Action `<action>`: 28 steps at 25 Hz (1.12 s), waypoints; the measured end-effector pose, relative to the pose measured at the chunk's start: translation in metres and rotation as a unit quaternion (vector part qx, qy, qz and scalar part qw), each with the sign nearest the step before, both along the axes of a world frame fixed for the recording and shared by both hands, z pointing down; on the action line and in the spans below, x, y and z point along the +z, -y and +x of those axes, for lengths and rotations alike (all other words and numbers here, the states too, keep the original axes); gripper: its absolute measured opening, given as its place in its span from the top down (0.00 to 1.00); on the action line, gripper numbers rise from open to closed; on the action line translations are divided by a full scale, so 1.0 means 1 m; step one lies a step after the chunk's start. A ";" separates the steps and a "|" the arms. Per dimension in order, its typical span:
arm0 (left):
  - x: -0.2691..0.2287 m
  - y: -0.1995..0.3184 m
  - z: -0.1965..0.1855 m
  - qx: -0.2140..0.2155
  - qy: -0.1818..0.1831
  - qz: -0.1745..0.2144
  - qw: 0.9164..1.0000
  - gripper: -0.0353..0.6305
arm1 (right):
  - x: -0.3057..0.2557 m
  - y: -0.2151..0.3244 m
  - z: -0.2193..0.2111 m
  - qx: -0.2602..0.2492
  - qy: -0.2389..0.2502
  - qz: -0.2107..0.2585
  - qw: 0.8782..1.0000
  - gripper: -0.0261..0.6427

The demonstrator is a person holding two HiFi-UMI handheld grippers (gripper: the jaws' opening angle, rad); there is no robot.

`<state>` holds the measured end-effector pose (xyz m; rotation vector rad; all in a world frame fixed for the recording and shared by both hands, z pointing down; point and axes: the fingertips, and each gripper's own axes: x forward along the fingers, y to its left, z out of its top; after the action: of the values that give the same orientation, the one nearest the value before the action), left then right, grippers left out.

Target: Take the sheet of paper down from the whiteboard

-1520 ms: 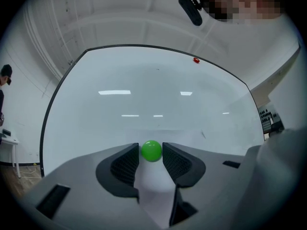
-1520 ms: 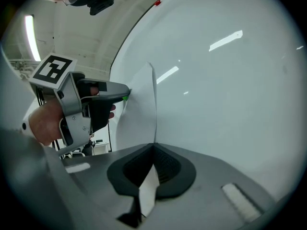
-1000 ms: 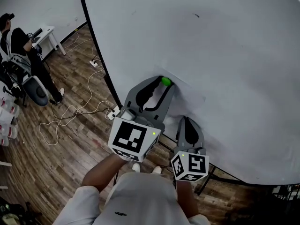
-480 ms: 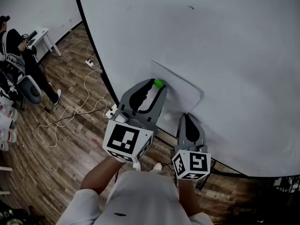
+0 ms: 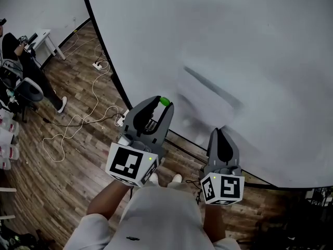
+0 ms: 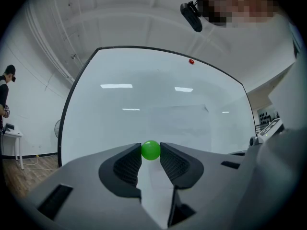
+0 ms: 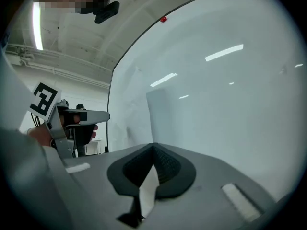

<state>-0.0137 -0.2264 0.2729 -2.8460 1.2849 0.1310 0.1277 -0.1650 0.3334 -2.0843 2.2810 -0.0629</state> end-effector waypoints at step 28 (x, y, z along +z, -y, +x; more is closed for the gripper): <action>0.073 -0.032 -0.029 0.009 0.016 -0.051 0.999 0.76 | 0.029 -0.066 0.074 0.088 -0.020 0.023 0.996 0.94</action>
<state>-0.0431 -0.1942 0.3455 -2.9322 1.2975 0.0214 0.2021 -0.0987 0.3626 -2.2730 2.0868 0.0387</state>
